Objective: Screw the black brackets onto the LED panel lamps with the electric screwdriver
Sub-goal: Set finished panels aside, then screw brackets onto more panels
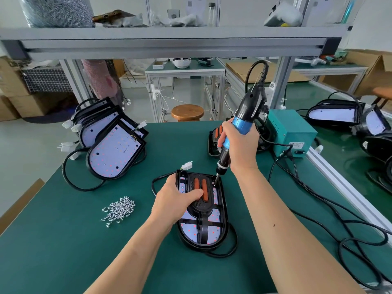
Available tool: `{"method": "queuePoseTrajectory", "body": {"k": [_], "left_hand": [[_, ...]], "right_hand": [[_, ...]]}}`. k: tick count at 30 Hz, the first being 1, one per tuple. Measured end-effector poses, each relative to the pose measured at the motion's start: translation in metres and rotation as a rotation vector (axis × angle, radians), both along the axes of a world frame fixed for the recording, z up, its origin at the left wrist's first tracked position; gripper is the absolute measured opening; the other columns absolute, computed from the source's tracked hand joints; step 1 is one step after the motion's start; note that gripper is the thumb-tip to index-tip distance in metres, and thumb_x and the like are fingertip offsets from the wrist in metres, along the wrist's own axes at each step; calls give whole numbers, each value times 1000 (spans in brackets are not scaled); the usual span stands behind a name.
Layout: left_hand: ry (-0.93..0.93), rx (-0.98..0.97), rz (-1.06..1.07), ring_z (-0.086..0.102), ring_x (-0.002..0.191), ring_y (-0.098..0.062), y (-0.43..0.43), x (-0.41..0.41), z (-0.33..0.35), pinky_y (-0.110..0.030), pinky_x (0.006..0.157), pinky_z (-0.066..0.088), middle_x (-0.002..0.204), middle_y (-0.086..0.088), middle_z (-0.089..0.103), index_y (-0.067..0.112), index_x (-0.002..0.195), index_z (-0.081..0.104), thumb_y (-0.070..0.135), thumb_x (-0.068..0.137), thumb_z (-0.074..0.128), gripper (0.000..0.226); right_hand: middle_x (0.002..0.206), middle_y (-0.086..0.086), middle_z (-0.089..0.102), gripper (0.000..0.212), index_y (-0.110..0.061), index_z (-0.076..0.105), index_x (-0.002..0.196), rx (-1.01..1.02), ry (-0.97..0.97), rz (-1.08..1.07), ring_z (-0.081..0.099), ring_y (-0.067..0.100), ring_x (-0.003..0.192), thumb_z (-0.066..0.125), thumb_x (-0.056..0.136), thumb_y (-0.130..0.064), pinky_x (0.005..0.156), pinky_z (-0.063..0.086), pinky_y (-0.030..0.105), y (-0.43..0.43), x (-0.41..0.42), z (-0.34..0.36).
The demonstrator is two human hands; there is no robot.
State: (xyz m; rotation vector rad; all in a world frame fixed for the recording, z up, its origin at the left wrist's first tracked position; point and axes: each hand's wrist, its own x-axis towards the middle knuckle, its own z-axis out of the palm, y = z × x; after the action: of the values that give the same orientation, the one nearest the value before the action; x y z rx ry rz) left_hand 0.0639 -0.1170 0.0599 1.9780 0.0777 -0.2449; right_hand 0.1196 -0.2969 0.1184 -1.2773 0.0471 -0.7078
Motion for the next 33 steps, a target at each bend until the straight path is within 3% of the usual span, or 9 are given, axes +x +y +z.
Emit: {"method": "queuePoseTrajectory", "body": {"k": [5,9,11,16,21,25,29,31,33], "left_hand": [[14,-19,-22,70,93,-14,1,0,3,-44,91,56,95,14,74,35,106,60,52,54,78,58],[13,-19,-30,70,92,-10,3,0,4,-41,90,57,94,16,74,37,104,60,52,53,78,56],[4,-18,-32,70,91,-10,3,1,4,-40,88,58,94,16,74,37,104,60,55,51,77,58],[5,-25,-31,71,89,-8,3,-1,5,-38,87,59,93,17,74,37,106,60,55,50,76,61],[-6,-32,-30,70,91,-10,1,-3,6,-39,88,58,96,14,73,34,110,61,51,54,78,61],[-19,-18,-26,69,95,-10,2,-4,5,-39,91,56,100,13,73,32,113,61,45,68,81,50],[-65,32,-16,64,104,-10,6,-7,2,-35,95,52,110,12,69,29,124,58,60,77,72,57],[-138,82,78,62,99,-12,17,-5,3,-31,85,50,105,8,67,26,124,60,61,85,63,53],[-226,127,207,62,85,-12,39,1,7,-26,69,47,88,11,66,26,99,68,47,91,62,24]], "right_hand": [[52,11,52,23,-6,57,94,-24,-8,94,50,21,47,67,74,-10,54,46,31,4,-6,5],[55,11,53,18,-13,59,91,43,-54,79,51,24,50,70,77,-10,58,48,34,-2,-20,10],[58,4,56,17,-14,60,91,130,-105,80,52,20,48,70,79,-7,54,48,28,-13,-29,17],[66,2,52,16,-13,57,92,384,-180,58,50,16,53,68,84,-5,55,47,29,-44,-51,25],[69,-2,52,22,-14,51,96,763,-36,6,52,10,56,71,93,-23,57,49,23,-48,-73,-18],[72,-1,54,25,-14,50,95,981,19,-10,53,11,60,72,93,-25,62,49,22,-40,-85,-57],[73,1,58,25,-14,51,95,1090,46,31,56,11,59,74,91,-23,60,51,22,-41,-87,-73],[73,0,60,23,-14,52,94,1073,56,65,56,11,60,73,91,-23,57,50,22,-43,-86,-74],[73,0,61,21,-14,54,92,1059,67,91,55,11,60,72,92,-23,56,49,21,-43,-85,-76]]}}
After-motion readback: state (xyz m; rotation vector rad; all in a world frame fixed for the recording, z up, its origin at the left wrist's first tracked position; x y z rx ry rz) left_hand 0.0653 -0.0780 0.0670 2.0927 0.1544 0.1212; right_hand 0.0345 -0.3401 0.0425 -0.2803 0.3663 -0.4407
